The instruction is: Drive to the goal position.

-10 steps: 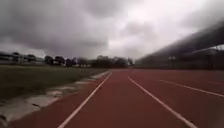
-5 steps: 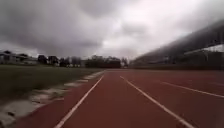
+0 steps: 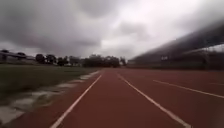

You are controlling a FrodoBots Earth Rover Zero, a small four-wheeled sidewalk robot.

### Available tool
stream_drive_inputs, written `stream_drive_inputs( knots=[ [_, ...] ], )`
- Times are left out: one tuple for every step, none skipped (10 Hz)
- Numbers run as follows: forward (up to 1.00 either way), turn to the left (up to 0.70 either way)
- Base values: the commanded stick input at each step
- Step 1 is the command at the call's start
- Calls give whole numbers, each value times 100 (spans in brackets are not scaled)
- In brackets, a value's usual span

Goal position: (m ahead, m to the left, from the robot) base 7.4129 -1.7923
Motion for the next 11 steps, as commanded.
stream_drive_inputs(
  knots=[
    [70, 3],
    [70, 5],
    [70, 6],
    [70, 2],
    [70, 1],
    [70, 0],
    [70, 0],
    [70, 0],
    [70, 0],
    [70, 0],
    [70, 0]
  ],
)
